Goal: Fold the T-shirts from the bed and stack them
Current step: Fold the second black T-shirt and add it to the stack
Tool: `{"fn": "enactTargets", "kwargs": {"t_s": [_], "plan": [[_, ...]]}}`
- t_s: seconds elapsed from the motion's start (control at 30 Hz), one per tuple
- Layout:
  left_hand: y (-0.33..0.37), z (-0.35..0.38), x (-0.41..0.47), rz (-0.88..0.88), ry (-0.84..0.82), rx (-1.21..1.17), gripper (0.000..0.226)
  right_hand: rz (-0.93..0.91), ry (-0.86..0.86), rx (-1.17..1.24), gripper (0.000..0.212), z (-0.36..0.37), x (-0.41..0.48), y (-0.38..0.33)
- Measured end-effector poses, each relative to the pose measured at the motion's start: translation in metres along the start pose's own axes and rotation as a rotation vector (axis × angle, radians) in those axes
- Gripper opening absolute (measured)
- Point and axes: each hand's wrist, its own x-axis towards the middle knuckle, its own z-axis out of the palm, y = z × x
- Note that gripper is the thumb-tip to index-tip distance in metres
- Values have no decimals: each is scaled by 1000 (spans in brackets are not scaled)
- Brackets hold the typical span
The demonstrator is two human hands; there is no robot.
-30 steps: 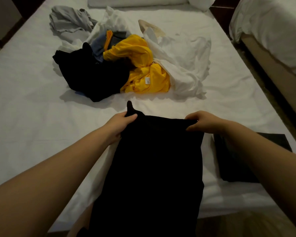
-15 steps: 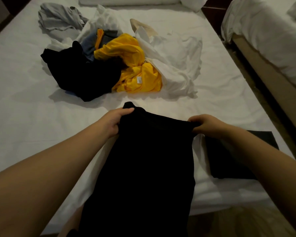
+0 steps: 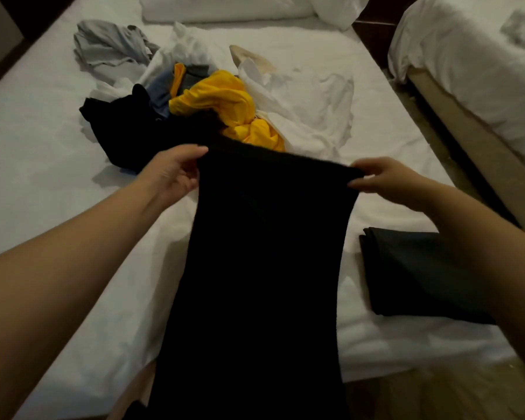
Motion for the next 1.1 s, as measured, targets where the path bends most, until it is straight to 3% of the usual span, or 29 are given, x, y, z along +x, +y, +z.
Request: {"fn": "enactTargets", "kwargs": {"t_s": [0.07,0.17,0.27,0.33,0.43,0.53,0.7,0.8,0.93,1.1], "plan": [[11,4,2,61,-9,80,19,-13,7,-1,23,-3,5,-6],[15,13,0,156,-35,346,23,-38,-4,-297,21,3,14,-11],[26,20,-1,217,-25,323,26,-112,84,-233,20,-1,17,-25],[36,20,0,216,-48,300,27,-69,-10,-286,22,-9,14,-35],[44,16,1,145,-171,476,29,58,-188,-421,20,-16,9,-43],[45,13,1,103,-226,584,29,114,-247,-569,7,-18,9,-39],[40,7,0,186,-157,597,33,71,-232,-943,38,-22,8,-20],[35,1,-2,209,-114,564,33,68,-155,-831,43,-28,6,-13],[24,1,3,108,-126,550,36,56,-26,-327,33,-19,14,-22],[18,-2,10,64,-18,604,37,32,12,-396,27,-6,23,-24]]}}
